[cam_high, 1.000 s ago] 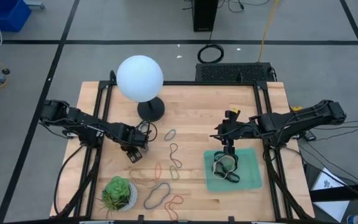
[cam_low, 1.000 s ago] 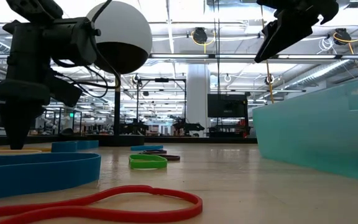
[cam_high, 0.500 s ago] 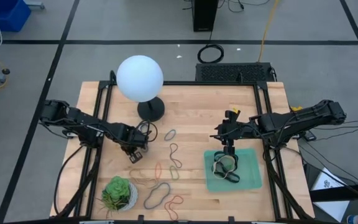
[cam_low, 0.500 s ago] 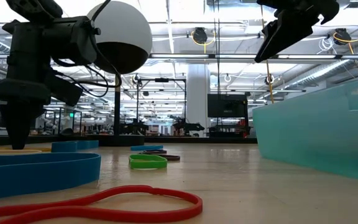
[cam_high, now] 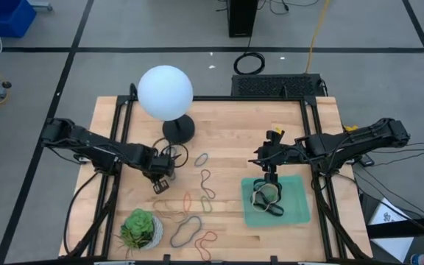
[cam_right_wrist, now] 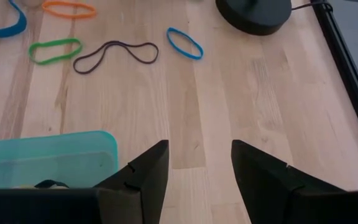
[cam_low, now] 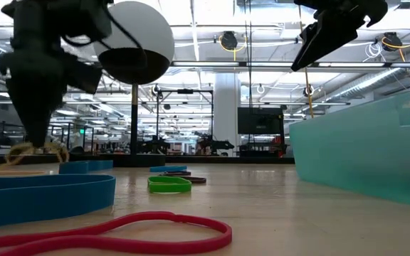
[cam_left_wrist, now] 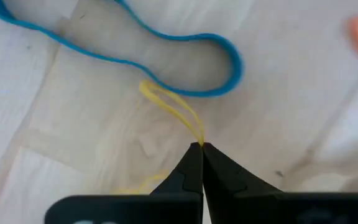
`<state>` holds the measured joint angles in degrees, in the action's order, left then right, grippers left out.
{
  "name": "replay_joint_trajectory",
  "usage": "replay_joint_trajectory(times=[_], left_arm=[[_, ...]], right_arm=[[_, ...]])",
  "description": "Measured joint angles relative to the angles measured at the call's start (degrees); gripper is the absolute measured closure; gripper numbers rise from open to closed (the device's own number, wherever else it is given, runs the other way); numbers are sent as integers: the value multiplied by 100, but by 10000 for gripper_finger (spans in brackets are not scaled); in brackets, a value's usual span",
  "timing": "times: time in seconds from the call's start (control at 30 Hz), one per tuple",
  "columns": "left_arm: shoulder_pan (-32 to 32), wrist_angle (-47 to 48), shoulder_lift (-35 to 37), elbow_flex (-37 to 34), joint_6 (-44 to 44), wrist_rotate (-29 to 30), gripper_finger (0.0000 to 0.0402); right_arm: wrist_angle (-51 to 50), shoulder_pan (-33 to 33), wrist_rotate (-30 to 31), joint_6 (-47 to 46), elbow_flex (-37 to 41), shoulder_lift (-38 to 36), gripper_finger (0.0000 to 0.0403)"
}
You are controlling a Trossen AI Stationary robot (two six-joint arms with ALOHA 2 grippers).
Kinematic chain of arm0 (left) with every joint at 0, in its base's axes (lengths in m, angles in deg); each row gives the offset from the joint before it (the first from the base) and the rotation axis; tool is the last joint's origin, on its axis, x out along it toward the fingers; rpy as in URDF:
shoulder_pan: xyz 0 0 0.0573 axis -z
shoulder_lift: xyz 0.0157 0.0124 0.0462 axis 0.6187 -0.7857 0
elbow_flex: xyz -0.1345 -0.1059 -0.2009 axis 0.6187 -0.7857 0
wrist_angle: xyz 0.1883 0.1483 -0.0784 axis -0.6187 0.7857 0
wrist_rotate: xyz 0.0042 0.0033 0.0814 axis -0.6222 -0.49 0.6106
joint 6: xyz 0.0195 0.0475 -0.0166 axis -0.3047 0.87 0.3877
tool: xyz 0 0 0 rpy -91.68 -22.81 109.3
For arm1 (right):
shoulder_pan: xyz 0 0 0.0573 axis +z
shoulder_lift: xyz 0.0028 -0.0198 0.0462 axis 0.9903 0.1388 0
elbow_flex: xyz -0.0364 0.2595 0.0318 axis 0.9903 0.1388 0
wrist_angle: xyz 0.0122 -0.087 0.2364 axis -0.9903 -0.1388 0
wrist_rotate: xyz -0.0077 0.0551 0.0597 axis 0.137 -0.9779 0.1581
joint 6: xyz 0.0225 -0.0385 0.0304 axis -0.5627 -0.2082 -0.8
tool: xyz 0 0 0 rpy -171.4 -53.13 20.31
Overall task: Pick and place rubber bands into bin
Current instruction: Put the yellow rubber band into the green bin
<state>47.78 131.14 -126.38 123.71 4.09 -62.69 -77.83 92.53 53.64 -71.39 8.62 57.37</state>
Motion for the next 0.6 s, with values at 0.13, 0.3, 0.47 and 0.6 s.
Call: replay_joint_trajectory(times=[0.13, 0.3, 0.47, 0.6], left_arm=[[69, -33, 261, 303, 216, -41, 400], [81, -43, 485, 830, 649, -59, 400], [81, -69, 562, 1467, 1201, 361, 401], [49, -613, 567, 1810, 1771, 777, 400]], right_arm=[[9, 0, -2, 0, 0, -1, 233], [13, 0, -4, 39, 0, 0, 235], [21, 0, -4, 46, 0, 0, 233], [208, 0, -6, 282, 0, -2, 232]])
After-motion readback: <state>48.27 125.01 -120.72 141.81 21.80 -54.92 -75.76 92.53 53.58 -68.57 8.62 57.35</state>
